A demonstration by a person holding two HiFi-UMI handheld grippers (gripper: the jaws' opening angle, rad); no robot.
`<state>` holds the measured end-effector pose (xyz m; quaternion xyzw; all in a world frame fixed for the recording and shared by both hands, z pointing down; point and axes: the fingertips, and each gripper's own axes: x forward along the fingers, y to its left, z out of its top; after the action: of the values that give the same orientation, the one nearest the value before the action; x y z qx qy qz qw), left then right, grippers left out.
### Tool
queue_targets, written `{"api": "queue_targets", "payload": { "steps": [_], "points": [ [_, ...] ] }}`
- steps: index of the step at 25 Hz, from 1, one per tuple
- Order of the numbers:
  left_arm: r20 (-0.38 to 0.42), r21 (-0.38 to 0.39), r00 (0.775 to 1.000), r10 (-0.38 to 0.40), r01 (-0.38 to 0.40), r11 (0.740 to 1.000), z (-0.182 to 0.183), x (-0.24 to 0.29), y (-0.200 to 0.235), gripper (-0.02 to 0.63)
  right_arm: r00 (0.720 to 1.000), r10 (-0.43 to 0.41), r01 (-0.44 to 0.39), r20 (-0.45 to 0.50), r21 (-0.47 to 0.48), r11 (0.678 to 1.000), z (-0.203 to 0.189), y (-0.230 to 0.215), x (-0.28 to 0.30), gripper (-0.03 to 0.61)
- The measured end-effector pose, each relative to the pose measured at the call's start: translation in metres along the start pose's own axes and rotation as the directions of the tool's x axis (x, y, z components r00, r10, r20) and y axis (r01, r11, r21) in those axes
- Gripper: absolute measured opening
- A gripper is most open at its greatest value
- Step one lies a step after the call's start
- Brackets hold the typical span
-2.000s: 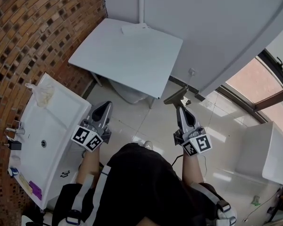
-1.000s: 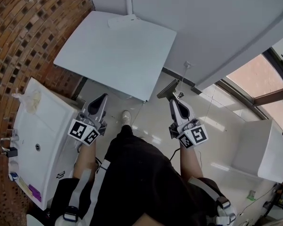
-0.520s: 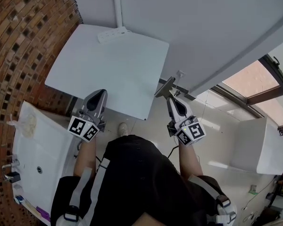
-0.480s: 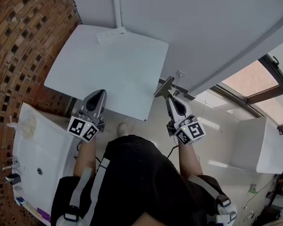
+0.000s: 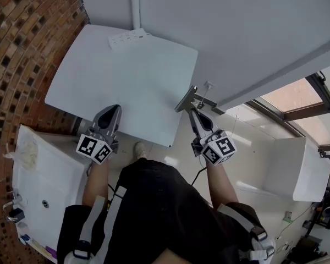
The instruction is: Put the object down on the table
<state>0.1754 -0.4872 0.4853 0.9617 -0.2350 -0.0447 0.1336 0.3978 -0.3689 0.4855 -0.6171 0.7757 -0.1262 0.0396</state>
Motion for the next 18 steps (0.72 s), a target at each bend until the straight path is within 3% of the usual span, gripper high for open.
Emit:
{"api": "queue_targets", "payload": {
  "steps": [6, 18],
  "points": [
    [-0.028, 0.047, 0.999, -0.040, 0.041, 0.998, 0.005, 0.003, 0.021, 0.000, 0.998, 0.055, -0.054, -0.029, 0.022, 0.998, -0.011, 0.007, 0.053, 0.006],
    [-0.012, -0.011, 1.000, 0.010, -0.010, 1.000, 0.010, -0.015, 0.084, 0.000, 0.989, 0.051, -0.030, -0.138, 0.148, 0.988, -0.034, 0.010, 0.149, 0.006]
  ]
}}
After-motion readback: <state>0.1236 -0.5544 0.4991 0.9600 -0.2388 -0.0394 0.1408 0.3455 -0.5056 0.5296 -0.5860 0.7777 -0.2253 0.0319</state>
